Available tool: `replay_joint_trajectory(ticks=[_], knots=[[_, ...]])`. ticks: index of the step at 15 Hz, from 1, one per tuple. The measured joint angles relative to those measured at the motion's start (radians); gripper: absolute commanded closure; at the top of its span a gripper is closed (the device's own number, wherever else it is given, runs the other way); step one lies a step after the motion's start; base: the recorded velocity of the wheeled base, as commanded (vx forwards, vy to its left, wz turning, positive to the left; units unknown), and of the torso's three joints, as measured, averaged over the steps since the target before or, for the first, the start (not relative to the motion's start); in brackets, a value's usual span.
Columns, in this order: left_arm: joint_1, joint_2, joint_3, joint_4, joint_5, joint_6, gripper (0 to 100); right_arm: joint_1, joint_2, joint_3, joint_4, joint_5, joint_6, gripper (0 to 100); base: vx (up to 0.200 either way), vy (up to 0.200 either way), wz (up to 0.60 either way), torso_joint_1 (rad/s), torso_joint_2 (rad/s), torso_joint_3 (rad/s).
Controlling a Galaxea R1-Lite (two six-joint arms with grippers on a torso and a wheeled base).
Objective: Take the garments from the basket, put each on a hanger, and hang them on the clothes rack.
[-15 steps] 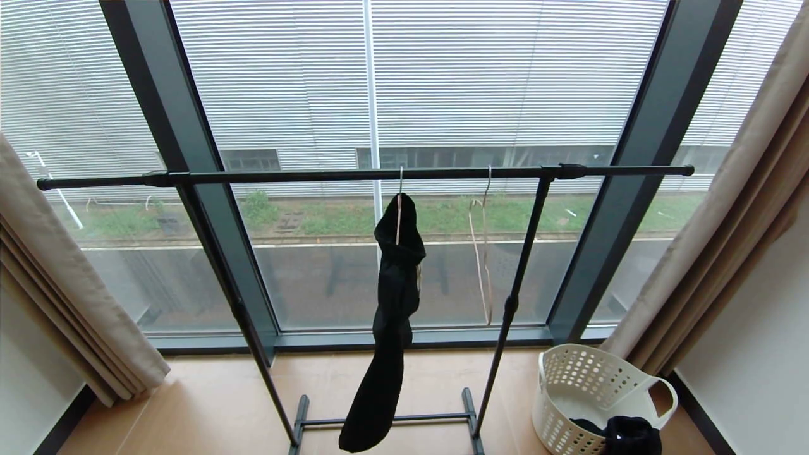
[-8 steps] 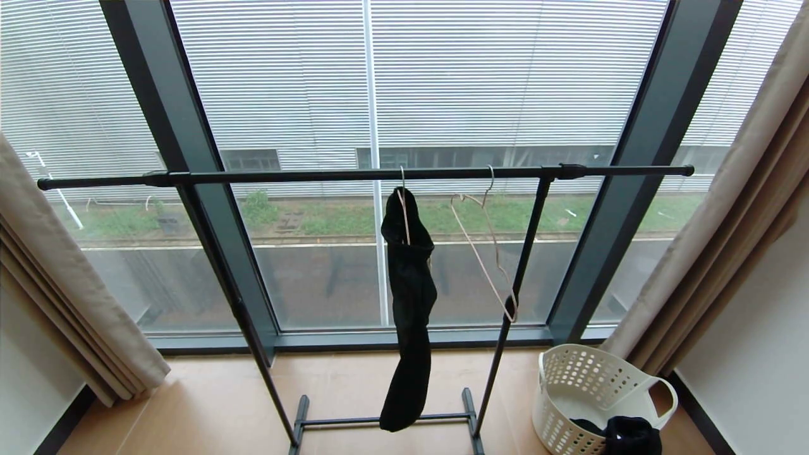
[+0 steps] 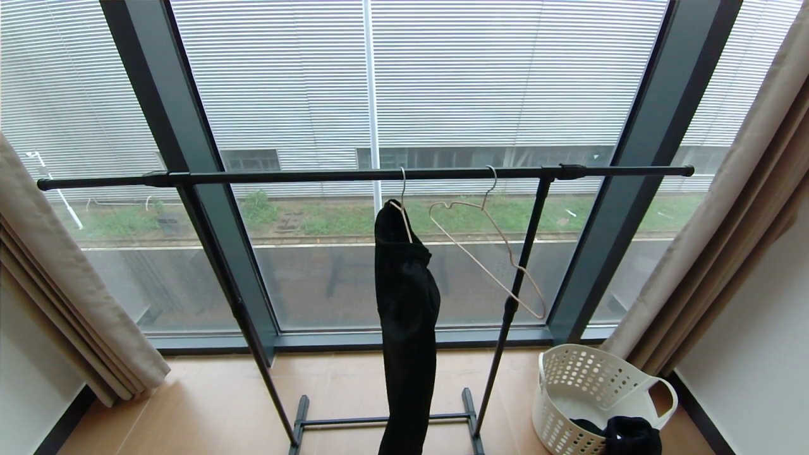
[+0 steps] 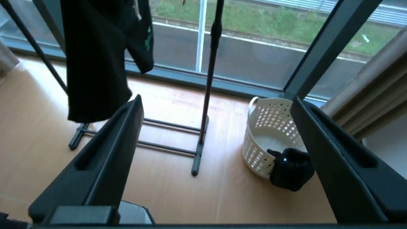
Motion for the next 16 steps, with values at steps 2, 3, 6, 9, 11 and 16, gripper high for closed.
replay_joint_trajectory(ticks=[2, 3, 6, 9, 11, 16], knots=[[0.049, -0.029, -0.001, 0.0, 0.0, -0.006, 0, -0.018, -0.044, 0.0, -0.001, -0.002, 0.002, 0, 0.0, 0.0, 0.0, 0.0, 0.0, 0.0], [0.053, -0.047, -0.001, 0.001, -0.001, -0.038, 0, -0.022, -0.067, 0.0, -0.001, -0.003, 0.002, 0, 0.0, 0.0, 0.0, 0.0, 0.0, 0.0], [0.056, -0.076, -0.001, 0.016, -0.002, -0.134, 0, -0.037, -0.113, 0.0, 0.0, -0.007, 0.002, 0, 0.0, 0.0, 0.0, 0.0, 0.0, 0.0], [0.056, -0.083, -0.007, 0.064, -0.106, -0.212, 0, -0.07, -0.179, 0.0, 0.0, -0.012, 0.0, 0, 0.0, 0.0, 0.0, 0.0, 0.0, 0.0], [0.056, -0.084, -0.013, 0.084, -0.141, -0.207, 0, -0.083, -0.219, 0.0, 0.005, -0.015, -0.018, 0, 0.0, 0.0, 0.0, 0.0, 0.0, 0.0], [0.056, -0.084, -0.017, 0.09, -0.149, -0.201, 0, -0.092, -0.259, 0.0, 0.015, -0.089, -0.002, 0, 0.0, 0.0, 0.0, 0.0, 0.0, 0.0]])
